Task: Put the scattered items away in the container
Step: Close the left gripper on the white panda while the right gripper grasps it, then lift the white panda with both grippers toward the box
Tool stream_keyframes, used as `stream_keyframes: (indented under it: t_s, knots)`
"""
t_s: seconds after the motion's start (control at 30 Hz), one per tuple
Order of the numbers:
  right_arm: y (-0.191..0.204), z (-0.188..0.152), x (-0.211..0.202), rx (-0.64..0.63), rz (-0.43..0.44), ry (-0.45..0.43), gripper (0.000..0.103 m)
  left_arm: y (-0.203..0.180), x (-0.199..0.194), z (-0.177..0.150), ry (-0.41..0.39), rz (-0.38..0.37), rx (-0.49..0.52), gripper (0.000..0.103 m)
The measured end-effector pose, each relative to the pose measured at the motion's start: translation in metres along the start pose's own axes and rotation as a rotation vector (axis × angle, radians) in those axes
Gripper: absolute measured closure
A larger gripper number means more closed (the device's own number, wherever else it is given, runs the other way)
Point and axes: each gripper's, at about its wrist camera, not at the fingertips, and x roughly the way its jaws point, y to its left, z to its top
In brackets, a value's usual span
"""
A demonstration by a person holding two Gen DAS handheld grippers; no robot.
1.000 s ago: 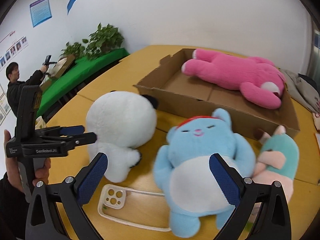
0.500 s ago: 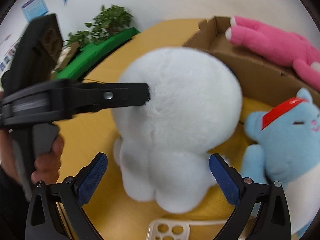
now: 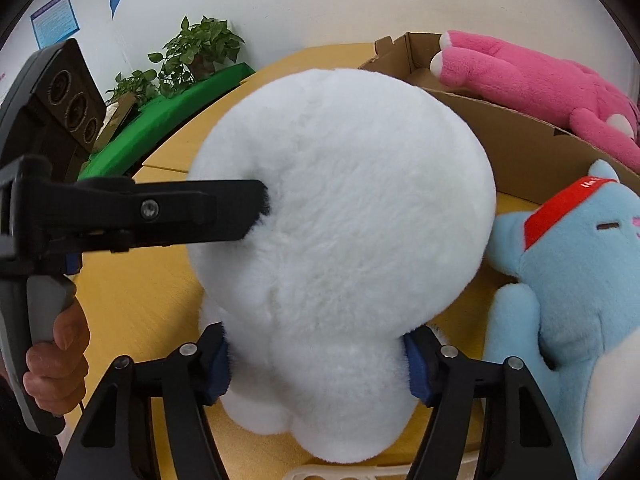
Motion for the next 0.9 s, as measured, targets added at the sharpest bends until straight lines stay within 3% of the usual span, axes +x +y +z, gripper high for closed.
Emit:
stream_keyframes:
  t_s: [0.27,0.57,0.9]
  knots:
    - [0.007,0.001,-0.045,0.002,-0.036,-0.092,0.033,-0.042,-0.024,0.002,-0.046,0.0,0.085,0.029]
    - [0.006,0.008,-0.113,0.029,-0.146,-0.213,0.033,-0.108,-0.046,0.01,-0.118,-0.027,0.212,0.029]
    - [0.011,0.022,-0.198,-0.009,-0.241,-0.381,0.033,-0.184,-0.086,0.024,-0.243,-0.066,0.374,0.029]
